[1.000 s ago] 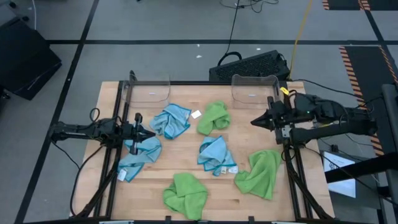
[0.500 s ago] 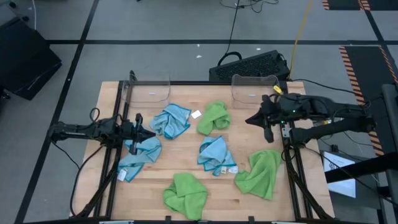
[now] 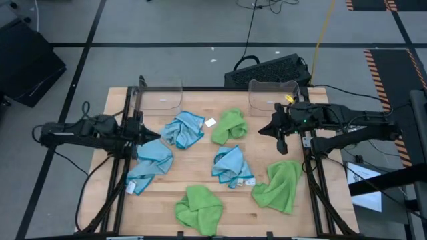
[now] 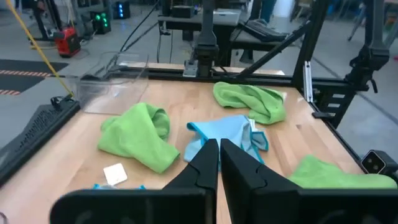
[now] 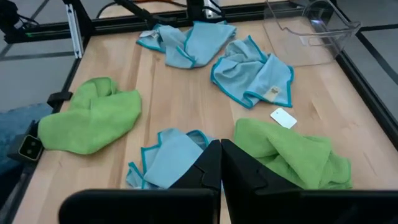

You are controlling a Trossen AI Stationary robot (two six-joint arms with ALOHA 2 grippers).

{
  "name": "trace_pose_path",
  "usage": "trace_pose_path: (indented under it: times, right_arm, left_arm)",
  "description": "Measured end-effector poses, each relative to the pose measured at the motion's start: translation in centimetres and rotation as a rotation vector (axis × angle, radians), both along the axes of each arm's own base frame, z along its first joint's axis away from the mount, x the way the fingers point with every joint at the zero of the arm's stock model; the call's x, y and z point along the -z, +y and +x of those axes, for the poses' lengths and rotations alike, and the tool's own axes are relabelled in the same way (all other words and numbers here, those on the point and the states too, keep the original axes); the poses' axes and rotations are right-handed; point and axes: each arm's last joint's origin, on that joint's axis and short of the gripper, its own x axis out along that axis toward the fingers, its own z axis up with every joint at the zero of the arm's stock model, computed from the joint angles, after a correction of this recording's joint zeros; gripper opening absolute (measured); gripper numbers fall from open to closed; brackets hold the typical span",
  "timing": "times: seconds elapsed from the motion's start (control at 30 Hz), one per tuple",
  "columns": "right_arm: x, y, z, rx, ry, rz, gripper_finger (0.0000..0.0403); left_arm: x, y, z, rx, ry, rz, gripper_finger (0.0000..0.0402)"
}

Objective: Sort microfiber towel by color & place in baskets
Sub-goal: Fold the top green towel

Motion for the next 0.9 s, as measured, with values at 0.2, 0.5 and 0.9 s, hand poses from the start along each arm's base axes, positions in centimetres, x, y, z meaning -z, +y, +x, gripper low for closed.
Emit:
trace_pose_path:
  times: [0.2,0.5,0.9]
  right_arm:
    - [0.2,0.0,0.4,-0.003,0.003,-0.004,0.0000]
    - [4.3,0.0,1.3,0.034,0.036,0.058,0.0000]
    - [10.5,1.3,1.8,0.019,-0.001,0.135,0.0000]
  left_arm:
    - [-3.7,-0.2,2.0,0.004,0.094,0.020,0.0021]
    - [-5.9,-1.3,7.5,0.055,0.243,0.158,0.0021]
    - [0.2,-4.0,16.3,0.134,0.469,0.315,0.0060]
